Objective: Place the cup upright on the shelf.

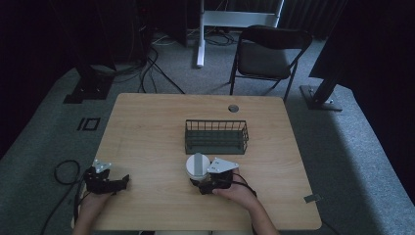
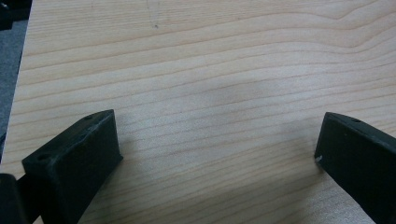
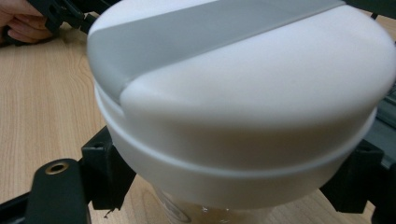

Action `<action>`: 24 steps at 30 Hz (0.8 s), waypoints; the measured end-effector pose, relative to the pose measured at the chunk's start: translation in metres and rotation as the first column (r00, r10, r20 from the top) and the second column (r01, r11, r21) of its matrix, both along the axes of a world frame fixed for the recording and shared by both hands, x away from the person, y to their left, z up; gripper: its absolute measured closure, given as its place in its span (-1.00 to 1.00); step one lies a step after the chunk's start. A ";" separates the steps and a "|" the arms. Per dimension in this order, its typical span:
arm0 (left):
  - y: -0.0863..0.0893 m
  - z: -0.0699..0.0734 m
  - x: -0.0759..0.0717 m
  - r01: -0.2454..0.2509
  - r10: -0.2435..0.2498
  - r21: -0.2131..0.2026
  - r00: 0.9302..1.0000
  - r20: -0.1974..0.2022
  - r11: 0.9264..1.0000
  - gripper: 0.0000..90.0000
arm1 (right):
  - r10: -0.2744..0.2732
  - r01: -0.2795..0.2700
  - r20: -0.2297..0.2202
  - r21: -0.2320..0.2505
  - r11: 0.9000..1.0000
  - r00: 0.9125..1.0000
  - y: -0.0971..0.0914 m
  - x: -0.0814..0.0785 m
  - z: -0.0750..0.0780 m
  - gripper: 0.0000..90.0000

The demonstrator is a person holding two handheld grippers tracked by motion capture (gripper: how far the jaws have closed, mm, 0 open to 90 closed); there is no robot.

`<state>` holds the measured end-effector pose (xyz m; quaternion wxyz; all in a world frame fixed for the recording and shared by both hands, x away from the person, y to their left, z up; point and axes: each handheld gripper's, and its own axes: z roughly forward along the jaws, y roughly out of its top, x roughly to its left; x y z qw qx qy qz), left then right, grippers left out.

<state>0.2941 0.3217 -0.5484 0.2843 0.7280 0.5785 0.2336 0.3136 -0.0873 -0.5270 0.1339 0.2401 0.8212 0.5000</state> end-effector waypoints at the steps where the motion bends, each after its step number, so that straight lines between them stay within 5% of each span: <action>1: 0.000 0.000 0.000 0.001 -0.001 0.000 1.000 0.000 1.000 -1.00 | -0.010 0.010 -0.011 0.005 1.000 1.000 0.000 0.001 0.000 -0.60; 24: 0.000 0.000 0.000 0.001 -0.001 0.000 1.000 0.000 1.000 -1.00 | -0.007 0.009 -0.038 0.069 0.998 0.999 -0.005 0.005 0.030 -0.60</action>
